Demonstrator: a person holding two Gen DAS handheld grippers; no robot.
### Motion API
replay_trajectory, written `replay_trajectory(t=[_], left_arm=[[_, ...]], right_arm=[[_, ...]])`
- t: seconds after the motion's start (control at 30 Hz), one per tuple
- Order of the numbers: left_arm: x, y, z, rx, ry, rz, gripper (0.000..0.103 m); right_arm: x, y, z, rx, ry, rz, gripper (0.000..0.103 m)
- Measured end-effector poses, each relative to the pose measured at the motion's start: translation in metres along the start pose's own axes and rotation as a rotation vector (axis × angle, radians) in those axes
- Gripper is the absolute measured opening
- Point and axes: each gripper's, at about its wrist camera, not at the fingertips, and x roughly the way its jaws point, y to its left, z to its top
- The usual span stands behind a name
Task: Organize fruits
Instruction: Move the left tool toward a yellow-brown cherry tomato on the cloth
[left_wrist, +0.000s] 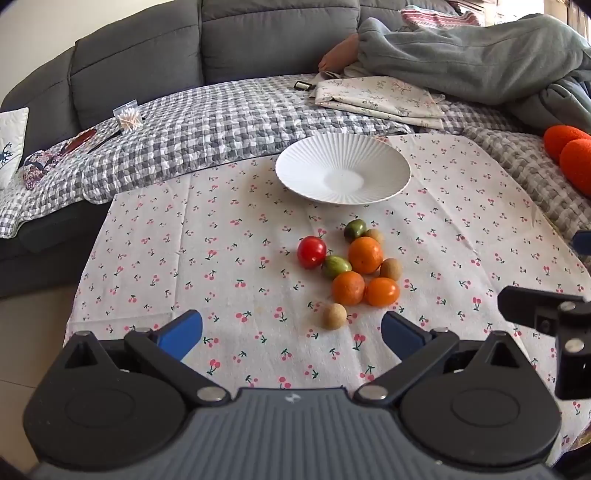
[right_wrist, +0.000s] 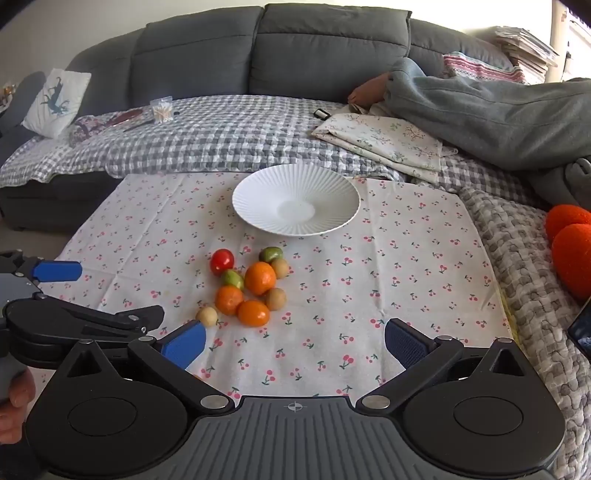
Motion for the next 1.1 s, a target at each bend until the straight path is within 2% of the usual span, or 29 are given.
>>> replay_trajectory(t=[0.3, 0.4, 0.47, 1.1], left_arm=[[0.002, -0.002, 0.001, -0.013, 0.011, 0.002, 0.102], [0.001, -0.001, 0.001, -0.014, 0.016, -0.005, 0.102], [0.001, -0.001, 0.001, -0.016, 0.018, -0.007, 0.102], [0.006, 0.002, -0.002, -0.020, 0.054, -0.038, 0.102]], right_arm=[[0.001, -0.002, -0.001, -0.016, 0.011, 0.014, 0.103], [-0.001, -0.011, 0.005, 0.008, 0.016, -0.004, 0.103], [0.003, -0.003, 0.000, 0.014, 0.017, -0.019, 0.103], [0.007, -0.008, -0.002, 0.031, 0.041, -0.022, 0.103]])
